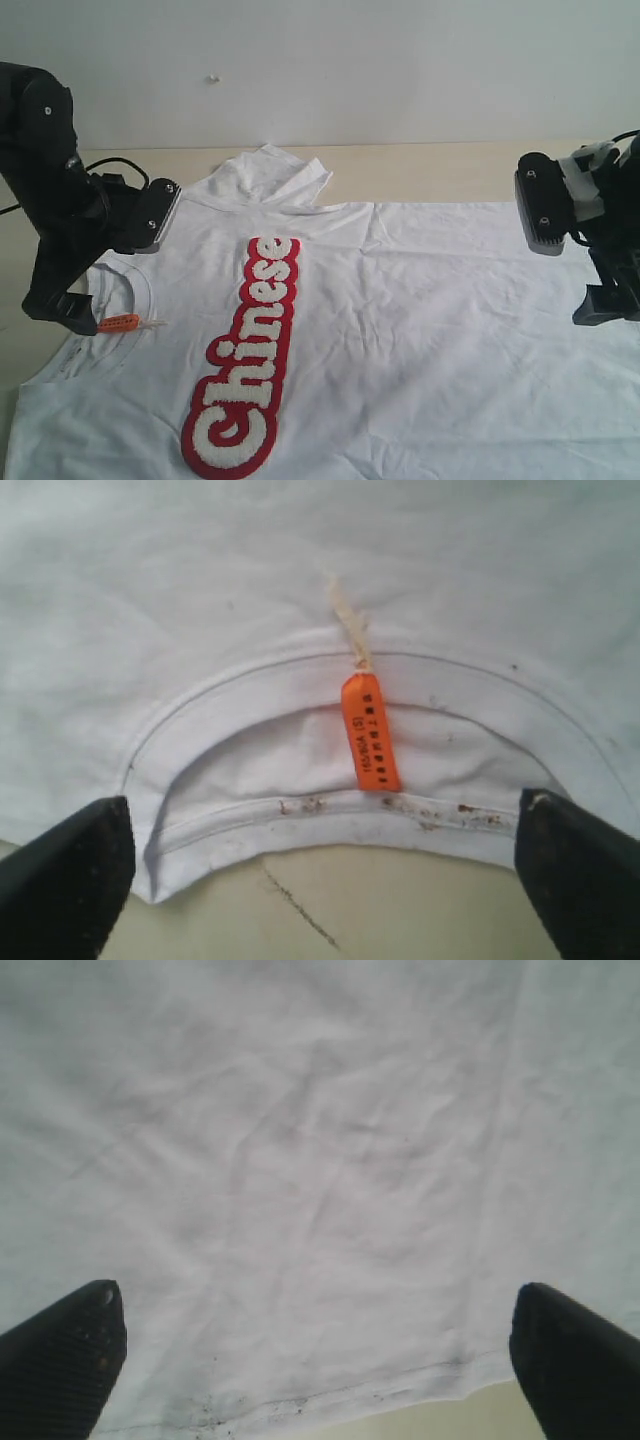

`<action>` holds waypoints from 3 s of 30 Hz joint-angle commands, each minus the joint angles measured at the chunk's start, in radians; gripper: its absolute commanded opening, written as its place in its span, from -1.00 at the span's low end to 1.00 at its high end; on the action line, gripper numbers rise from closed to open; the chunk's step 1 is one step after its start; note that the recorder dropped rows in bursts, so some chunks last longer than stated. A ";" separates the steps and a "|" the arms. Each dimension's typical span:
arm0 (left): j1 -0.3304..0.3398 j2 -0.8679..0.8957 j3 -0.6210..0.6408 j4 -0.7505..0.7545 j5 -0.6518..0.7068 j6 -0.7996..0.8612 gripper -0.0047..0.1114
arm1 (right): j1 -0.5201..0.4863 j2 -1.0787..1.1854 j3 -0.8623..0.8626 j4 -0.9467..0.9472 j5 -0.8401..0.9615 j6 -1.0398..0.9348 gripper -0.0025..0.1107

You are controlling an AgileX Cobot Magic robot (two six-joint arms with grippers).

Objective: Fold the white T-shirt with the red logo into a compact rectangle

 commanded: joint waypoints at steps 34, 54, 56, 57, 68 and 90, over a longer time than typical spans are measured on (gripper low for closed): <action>0.125 0.127 -0.007 -0.204 -0.034 0.195 0.90 | -0.001 0.259 -0.155 0.012 0.098 -0.076 0.90; 0.123 0.177 -0.007 -0.203 -0.066 0.202 0.90 | -0.072 0.303 -0.155 -0.002 0.111 -0.122 0.90; 0.123 0.177 -0.007 -0.203 -0.066 0.202 0.90 | -0.107 0.306 -0.153 -0.010 0.147 -0.122 0.90; 0.123 0.177 -0.007 -0.203 -0.066 0.202 0.90 | -0.120 0.307 -0.153 -0.017 0.154 -0.120 0.90; 0.123 0.176 -0.007 -0.203 -0.072 0.202 0.90 | -0.133 0.326 -0.072 -0.092 0.097 -0.053 0.90; 0.123 0.177 -0.007 -0.209 -0.098 0.200 0.90 | -0.133 0.389 -0.072 -0.029 0.056 0.044 0.65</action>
